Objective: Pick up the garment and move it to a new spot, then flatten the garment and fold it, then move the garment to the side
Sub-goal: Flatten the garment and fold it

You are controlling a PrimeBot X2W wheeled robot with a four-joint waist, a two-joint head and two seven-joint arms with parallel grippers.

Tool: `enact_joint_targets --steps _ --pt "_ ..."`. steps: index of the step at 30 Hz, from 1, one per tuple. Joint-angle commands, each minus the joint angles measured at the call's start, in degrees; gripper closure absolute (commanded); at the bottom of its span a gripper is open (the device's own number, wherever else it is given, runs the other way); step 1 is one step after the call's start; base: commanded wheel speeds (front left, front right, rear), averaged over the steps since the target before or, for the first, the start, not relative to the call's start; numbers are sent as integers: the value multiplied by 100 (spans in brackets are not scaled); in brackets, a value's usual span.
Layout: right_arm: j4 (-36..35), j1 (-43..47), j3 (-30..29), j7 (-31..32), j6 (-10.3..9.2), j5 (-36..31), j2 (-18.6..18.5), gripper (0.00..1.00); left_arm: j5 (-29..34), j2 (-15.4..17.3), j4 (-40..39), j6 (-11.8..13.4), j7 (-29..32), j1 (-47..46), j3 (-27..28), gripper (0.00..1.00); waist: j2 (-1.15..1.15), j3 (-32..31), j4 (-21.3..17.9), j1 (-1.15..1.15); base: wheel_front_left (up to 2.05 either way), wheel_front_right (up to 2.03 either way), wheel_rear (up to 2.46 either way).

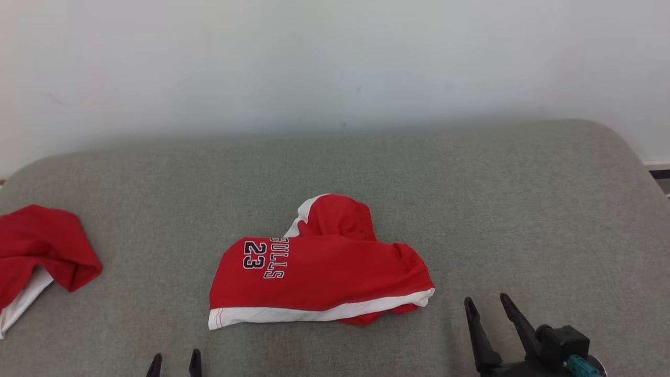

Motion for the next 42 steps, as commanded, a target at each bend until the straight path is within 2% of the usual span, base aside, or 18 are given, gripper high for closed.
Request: enact_joint_targets --steps 1,4,20,27,42 --pt "21 -106 80 -5 4 71 -27 0 -70 3 124 -147 -7 -186 -46 0 0 159 74 0 0 0 0" --pt "7 -186 155 -5 4 102 -55 0 -118 4 285 -294 -7 -399 -86 0 0 283 86 0 0 0 0" --pt "-173 -648 238 -5 5 174 -89 0 -547 3 1364 -688 -7 -1551 -42 0 0 1089 -184 0 0 0 0" --pt "-216 -735 191 -5 5 185 -101 0 -709 3 1645 -781 -1 -1759 21 0 0 1240 -302 0 0 0 0" --pt "-201 -721 156 -5 5 170 3 0 -1044 -7 1555 -834 7 -1542 -532 0 0 1176 -271 0 0 0 0"
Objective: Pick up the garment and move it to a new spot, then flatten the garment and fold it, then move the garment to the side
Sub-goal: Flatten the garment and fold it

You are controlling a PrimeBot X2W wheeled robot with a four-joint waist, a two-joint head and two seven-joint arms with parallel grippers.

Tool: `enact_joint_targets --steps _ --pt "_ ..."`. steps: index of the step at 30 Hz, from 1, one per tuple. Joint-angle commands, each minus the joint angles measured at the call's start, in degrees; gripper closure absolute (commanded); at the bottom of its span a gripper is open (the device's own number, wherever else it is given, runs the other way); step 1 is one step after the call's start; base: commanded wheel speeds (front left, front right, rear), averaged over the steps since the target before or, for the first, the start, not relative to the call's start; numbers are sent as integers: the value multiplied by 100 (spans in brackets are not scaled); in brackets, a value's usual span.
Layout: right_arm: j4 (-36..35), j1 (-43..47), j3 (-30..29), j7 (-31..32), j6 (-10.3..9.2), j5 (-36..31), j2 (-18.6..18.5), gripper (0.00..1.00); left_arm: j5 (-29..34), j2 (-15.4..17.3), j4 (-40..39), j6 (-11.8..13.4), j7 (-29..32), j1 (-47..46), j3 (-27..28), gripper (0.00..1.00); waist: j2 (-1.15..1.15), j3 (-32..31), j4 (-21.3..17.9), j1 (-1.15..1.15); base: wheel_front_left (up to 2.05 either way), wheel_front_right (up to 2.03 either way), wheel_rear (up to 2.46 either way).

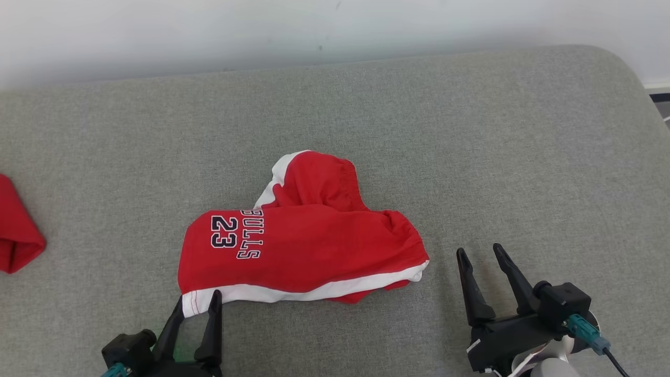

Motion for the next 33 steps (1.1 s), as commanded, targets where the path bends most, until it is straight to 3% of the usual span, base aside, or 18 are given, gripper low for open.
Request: enact_joint_targets --steps 1,3,4,5,6,7,14,21,26,33 --pt "6 5 19 -5 5 -11 28 0 -31 -20 27 -5 26 171 -23 0 0 -23 4 -1 0 0 0" --pt "5 1 18 -5 5 -2 26 0 -54 -18 -24 -5 25 178 -32 5 0 -37 7 -1 0 0 0" --pt "3 1 18 -5 5 8 24 0 -56 -17 -47 -6 25 165 -38 24 0 -41 7 -1 0 0 0" --pt "4 4 16 -5 5 18 21 0 -44 -16 -66 -6 25 154 -40 51 0 -46 7 -1 0 0 0" --pt "6 10 17 -5 5 25 17 0 -37 -16 -77 -6 25 157 -45 64 0 -50 6 -1 0 0 0" --pt "9 15 17 -5 5 33 14 0 -21 -16 -75 -6 25 161 -56 100 0 -53 5 -1 0 0 0" --pt "17 63 65 -5 5 79 16 0 167 -5 52 -6 20 67 -4 100 0 -77 17 -1 0 0 0" --pt "29 69 442 -5 5 382 -99 0 787 -1 -431 106 18 166 965 100 0 -95 145 -1 0 0 0" --pt "31 -13 989 -5 5 686 -233 0 1046 -10 -576 162 18 259 1388 100 0 -64 248 -1 0 0 0" --pt "-129 -112 2017 -5 5 1120 -632 0 933 -9 -612 188 18 249 1361 100 0 -40 348 -1 0 0 0"
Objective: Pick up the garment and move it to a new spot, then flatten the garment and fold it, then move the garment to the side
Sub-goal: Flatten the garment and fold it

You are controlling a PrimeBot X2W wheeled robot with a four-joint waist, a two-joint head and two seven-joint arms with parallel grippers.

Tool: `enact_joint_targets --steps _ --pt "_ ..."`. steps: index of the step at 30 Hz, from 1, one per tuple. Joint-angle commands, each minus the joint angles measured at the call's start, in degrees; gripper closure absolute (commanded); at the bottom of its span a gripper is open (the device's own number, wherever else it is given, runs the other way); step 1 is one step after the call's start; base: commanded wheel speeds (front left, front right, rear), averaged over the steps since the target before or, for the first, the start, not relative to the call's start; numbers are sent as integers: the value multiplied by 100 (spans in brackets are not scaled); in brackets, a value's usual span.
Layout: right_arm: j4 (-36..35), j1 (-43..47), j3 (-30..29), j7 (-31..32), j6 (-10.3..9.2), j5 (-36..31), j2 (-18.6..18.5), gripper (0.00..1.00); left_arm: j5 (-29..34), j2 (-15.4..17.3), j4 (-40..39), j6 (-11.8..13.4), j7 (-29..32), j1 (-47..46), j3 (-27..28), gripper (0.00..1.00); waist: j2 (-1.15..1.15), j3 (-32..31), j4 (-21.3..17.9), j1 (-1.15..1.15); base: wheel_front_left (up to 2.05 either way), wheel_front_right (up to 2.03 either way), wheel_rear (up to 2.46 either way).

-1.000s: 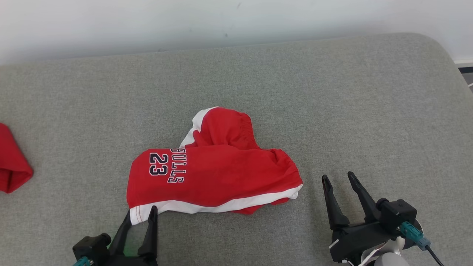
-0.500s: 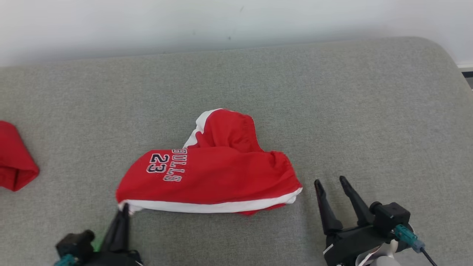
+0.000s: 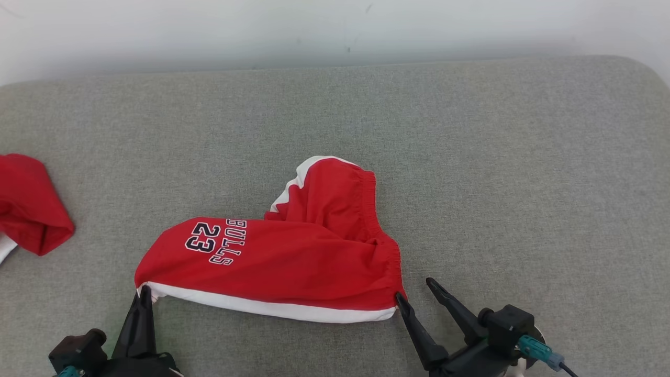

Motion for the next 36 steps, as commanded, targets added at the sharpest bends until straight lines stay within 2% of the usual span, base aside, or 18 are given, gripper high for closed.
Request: enact_joint_targets --steps 1,10,17,20,27,28,29,30,31,32,33,36 --pt "-53 -50 63 -5 5 45 -105 0 -32 4 7 29 1 48 -1 100 0 2 7 0 0 0 0" --pt "-236 -83 760 -4 5 275 -477 0 -108 4 92 -31 1 -6 41 100 0 -4 -24 0 0 0 0" --pt "46 -388 1081 -4 5 282 -601 0 -185 5 83 -53 1 -14 -46 100 0 2 113 0 0 0 0" --pt "283 -602 1441 -4 5 351 -686 0 -184 3 94 -50 1 48 -52 100 0 -5 183 0 0 0 0" --pt "509 -789 1875 -4 5 531 -749 0 -240 3 128 -43 1 75 -104 100 0 -71 270 0 0 0 0" --pt "533 -813 1947 -4 5 560 -752 8 -250 3 127 -43 1 78 -109 100 0 -80 278 0 0 0 0" --pt "566 -834 2020 -4 5 571 -759 23 -244 3 128 -44 1 80 -115 100 0 -90 285 0 0 0 0" --pt "603 -840 2066 -4 5 595 -763 54 -241 3 130 -45 1 86 -118 100 0 -99 289 0 0 0 0" --pt "638 -851 2101 -4 5 619 -755 61 -248 3 126 -41 1 90 -125 100 0 -105 290 0 0 0 0" --pt "668 -872 2131 -4 5 628 -744 73 -259 3 116 -29 2 95 -135 100 0 -109 290 0 0 0 0" --pt "694 -894 2139 -4 5 646 -730 100 -250 3 107 -19 2 101 -143 100 0 -114 289 0 0 0 0" --pt "693 -951 2094 -4 5 711 -692 100 -245 4 78 30 2 120 -158 100 0 -135 281 0 0 0 0"
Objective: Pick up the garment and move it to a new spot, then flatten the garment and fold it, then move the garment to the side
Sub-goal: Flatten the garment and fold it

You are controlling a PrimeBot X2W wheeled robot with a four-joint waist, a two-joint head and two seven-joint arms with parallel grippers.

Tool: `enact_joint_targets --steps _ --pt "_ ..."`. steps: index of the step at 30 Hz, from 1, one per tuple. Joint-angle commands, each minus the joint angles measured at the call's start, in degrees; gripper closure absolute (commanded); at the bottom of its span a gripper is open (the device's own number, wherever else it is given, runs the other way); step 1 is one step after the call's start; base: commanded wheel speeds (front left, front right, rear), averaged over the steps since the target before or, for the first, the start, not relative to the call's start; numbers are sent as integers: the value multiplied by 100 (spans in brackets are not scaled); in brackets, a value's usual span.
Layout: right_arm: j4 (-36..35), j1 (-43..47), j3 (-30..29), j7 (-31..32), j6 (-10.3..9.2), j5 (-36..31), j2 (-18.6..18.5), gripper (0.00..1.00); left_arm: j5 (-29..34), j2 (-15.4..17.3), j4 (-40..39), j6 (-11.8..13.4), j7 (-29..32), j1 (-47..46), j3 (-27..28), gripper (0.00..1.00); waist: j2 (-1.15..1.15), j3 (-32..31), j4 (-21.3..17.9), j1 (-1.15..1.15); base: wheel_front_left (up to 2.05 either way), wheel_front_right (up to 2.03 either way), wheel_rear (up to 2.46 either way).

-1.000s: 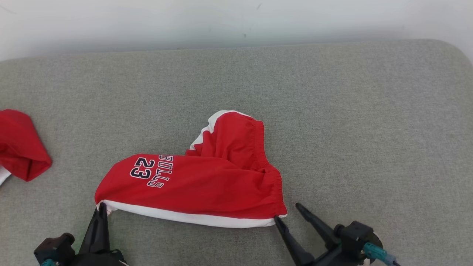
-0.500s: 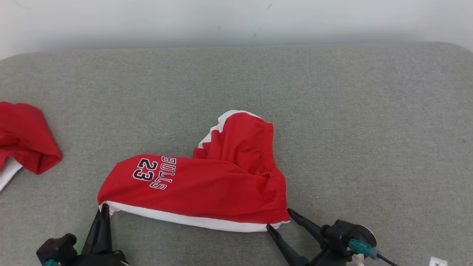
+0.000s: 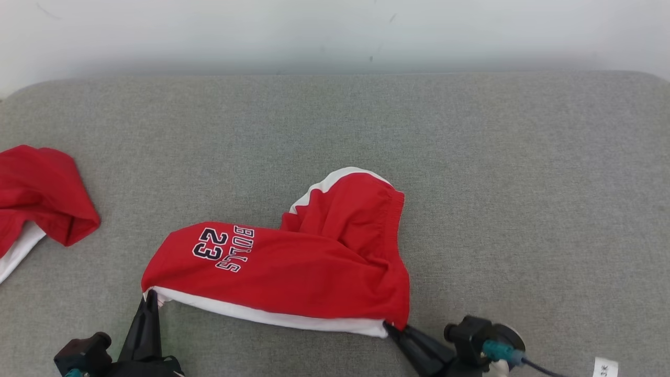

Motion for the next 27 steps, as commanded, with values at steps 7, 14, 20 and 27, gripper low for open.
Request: enact_joint_targets --steps 7,14,20,27 --pt "-420 -121 -446 -4 5 371 146 100 46 3 -146 -111 2 31 -138 100 0 -328 -87 0 0 0 0" --pt "-631 -785 -735 -6 5 905 271 100 112 350 -96 -170 2 -573 -560 100 0 -816 -87 0 0 0 0" --pt "-442 -1790 -870 -6 5 986 261 100 -116 1130 211 -170 1 -1626 -1371 100 0 -1007 -33 0 0 0 0" --pt "-43 -2986 -1095 -6 5 740 198 100 -215 1699 875 -170 5 -3049 -1972 100 0 -1011 2 0 0 0 0"
